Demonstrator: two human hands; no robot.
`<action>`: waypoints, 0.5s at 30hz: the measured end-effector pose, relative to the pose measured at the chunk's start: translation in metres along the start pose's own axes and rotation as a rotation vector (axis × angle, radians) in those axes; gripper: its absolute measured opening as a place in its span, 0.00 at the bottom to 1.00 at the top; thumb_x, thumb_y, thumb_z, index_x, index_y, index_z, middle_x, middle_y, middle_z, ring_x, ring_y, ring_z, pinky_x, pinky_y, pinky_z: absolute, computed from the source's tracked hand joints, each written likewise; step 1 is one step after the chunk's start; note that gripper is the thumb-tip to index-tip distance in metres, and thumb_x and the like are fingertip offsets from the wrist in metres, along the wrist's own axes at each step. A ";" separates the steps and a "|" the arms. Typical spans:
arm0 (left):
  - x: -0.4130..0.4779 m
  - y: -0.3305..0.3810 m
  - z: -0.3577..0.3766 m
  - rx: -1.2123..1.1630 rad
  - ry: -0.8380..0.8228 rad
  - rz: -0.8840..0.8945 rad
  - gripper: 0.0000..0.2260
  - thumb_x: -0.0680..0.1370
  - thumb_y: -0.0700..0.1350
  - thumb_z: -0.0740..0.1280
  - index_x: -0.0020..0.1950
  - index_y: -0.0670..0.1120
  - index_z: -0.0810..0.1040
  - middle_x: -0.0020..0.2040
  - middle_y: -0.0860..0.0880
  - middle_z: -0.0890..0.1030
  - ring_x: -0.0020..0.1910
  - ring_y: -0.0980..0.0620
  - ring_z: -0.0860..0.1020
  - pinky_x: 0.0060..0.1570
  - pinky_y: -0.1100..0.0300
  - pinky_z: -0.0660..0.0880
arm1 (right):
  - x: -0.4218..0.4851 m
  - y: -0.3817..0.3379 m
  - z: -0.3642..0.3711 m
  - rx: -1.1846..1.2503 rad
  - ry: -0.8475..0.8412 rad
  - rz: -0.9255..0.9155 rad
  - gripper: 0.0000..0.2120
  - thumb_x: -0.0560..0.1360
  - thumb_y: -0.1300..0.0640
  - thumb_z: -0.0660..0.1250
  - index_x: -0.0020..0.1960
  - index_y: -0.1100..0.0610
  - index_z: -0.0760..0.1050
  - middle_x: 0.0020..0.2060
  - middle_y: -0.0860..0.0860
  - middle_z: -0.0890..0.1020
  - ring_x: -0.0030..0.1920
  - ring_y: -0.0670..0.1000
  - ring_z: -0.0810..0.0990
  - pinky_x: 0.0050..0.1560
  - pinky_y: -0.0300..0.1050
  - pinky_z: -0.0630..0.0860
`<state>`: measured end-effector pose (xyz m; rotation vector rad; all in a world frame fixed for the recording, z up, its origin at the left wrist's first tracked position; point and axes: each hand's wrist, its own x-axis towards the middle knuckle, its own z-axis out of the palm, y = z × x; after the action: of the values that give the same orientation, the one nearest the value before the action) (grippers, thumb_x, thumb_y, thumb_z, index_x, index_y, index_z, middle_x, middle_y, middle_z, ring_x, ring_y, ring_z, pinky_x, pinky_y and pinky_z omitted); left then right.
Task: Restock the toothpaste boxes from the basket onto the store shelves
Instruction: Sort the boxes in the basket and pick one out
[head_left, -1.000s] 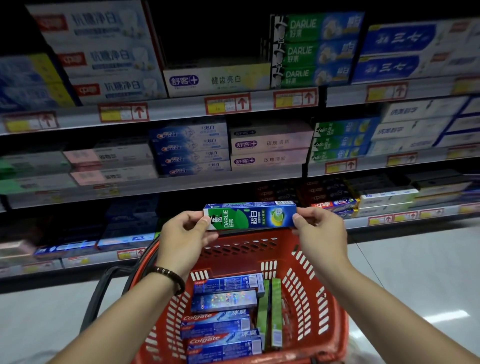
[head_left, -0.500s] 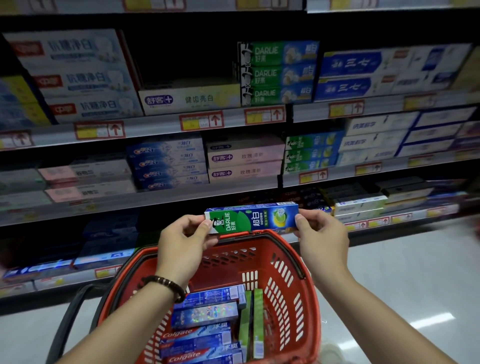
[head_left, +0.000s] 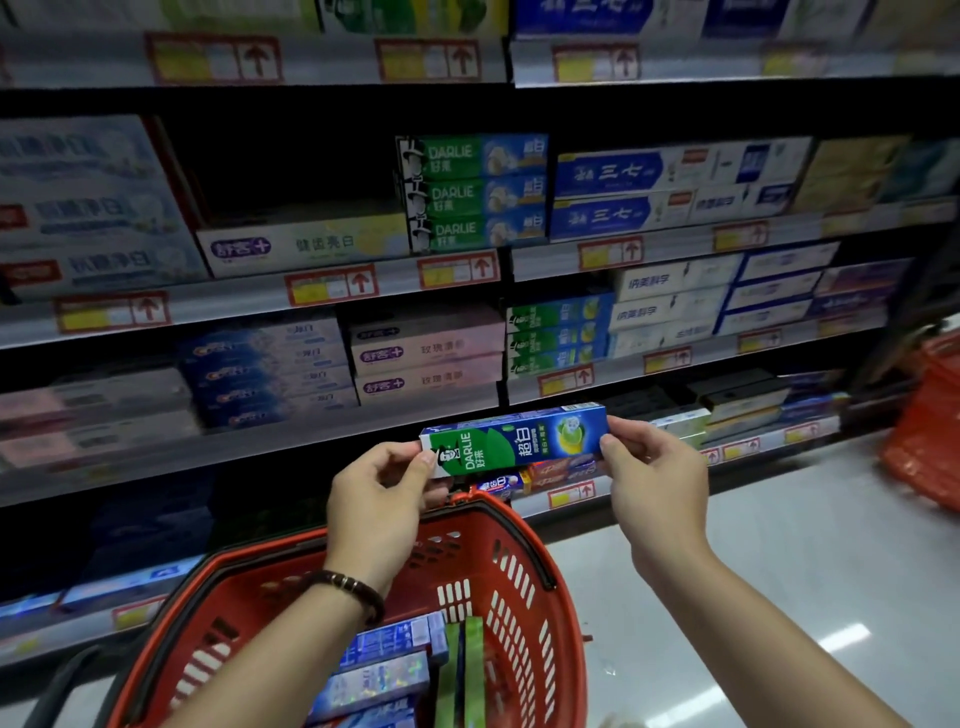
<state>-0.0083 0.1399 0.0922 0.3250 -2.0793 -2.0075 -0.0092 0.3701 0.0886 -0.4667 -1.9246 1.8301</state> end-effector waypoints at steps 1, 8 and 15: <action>0.001 0.002 0.004 0.004 -0.006 0.003 0.03 0.81 0.40 0.71 0.53 0.43 0.84 0.49 0.46 0.87 0.41 0.49 0.88 0.49 0.52 0.84 | 0.003 -0.002 -0.003 0.013 0.000 -0.001 0.07 0.83 0.58 0.70 0.55 0.46 0.83 0.45 0.43 0.87 0.48 0.43 0.87 0.37 0.40 0.83; 0.008 0.015 0.024 0.003 -0.032 0.018 0.04 0.81 0.40 0.71 0.54 0.46 0.85 0.50 0.48 0.87 0.42 0.50 0.88 0.51 0.50 0.84 | 0.021 -0.014 -0.009 0.044 0.044 -0.005 0.07 0.83 0.58 0.71 0.53 0.45 0.82 0.44 0.43 0.87 0.46 0.44 0.87 0.35 0.40 0.82; 0.022 0.023 0.036 -0.007 -0.052 0.049 0.06 0.81 0.39 0.71 0.54 0.47 0.85 0.48 0.49 0.88 0.44 0.51 0.88 0.53 0.48 0.84 | 0.041 -0.016 -0.005 0.061 0.084 0.000 0.06 0.83 0.58 0.71 0.56 0.49 0.84 0.46 0.45 0.87 0.50 0.46 0.87 0.40 0.43 0.84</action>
<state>-0.0404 0.1676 0.1142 0.2213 -2.0896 -2.0153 -0.0406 0.3950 0.1082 -0.5143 -1.8084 1.8339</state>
